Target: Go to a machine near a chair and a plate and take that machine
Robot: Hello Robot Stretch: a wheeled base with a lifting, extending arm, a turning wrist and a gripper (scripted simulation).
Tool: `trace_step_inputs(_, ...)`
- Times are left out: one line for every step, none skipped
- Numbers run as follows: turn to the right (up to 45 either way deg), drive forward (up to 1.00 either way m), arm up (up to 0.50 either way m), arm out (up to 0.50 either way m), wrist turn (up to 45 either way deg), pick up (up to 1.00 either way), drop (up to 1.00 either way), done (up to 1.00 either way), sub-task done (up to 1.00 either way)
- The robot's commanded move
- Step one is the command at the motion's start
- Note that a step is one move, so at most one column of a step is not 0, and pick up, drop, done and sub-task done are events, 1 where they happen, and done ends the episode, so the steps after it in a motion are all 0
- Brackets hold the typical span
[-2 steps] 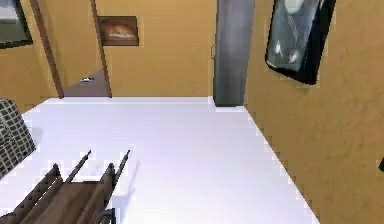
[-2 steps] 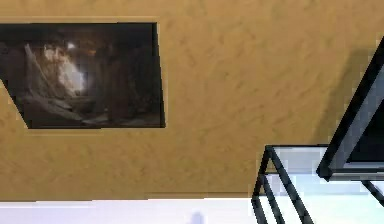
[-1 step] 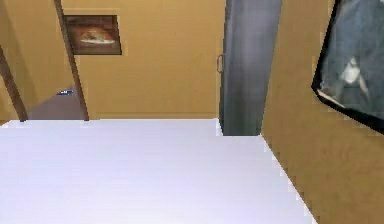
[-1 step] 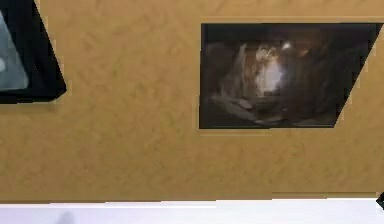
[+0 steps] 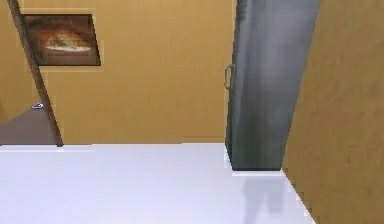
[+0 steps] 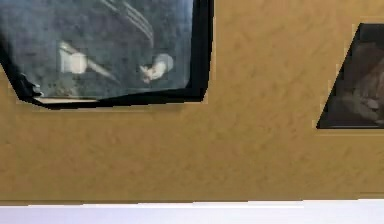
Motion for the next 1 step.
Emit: trace_step_inputs(-45.0,0.00,0.00,0.00,0.0,0.00,0.00,0.00,0.00)
